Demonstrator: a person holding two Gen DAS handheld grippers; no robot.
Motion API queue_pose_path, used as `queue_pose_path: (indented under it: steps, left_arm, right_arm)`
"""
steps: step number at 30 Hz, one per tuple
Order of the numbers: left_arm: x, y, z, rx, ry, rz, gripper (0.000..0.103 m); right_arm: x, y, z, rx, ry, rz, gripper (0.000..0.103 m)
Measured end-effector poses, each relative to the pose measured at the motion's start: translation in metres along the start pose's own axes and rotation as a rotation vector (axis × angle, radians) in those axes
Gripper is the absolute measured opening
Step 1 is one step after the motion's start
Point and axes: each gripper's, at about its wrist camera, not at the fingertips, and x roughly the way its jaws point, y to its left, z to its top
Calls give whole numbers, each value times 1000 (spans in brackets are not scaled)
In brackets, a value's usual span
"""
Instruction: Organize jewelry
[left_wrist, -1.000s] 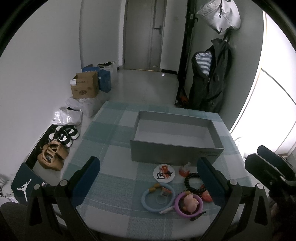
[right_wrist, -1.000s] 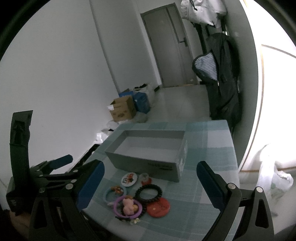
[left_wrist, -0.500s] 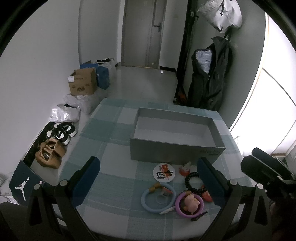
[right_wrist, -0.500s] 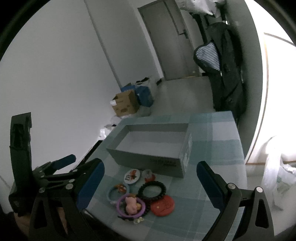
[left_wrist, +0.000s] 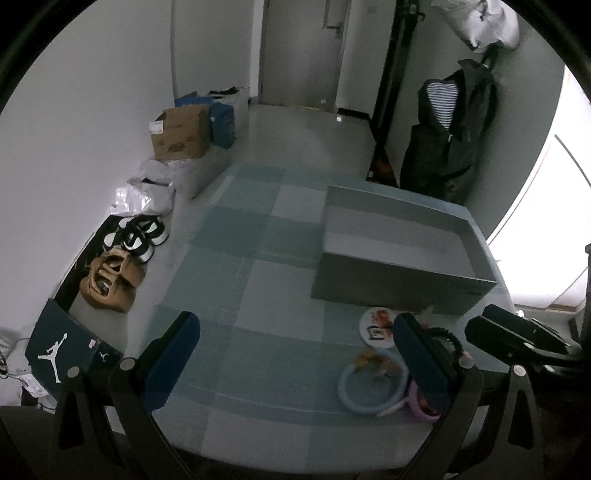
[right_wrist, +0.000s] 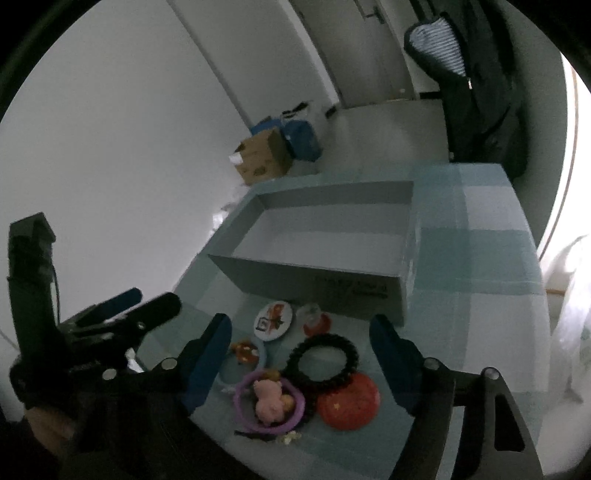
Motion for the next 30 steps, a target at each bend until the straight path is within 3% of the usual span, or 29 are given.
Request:
queue_pose_path:
  steps: [5, 12, 17, 30]
  left_arm:
    - [7, 6, -2, -16, 47, -8, 102]
    - [8, 13, -7, 19, 91, -12, 102]
    - [13, 17, -12, 17, 146, -53, 102]
    - [12, -10, -16, 99, 188, -153, 101]
  right_arm:
    - [24, 2, 4, 1, 62, 5, 56]
    - [45, 8, 8, -33, 122, -32, 42]
    - [53, 5, 10, -32, 149, -60, 19]
    - [25, -6, 16, 28, 59, 11, 18]
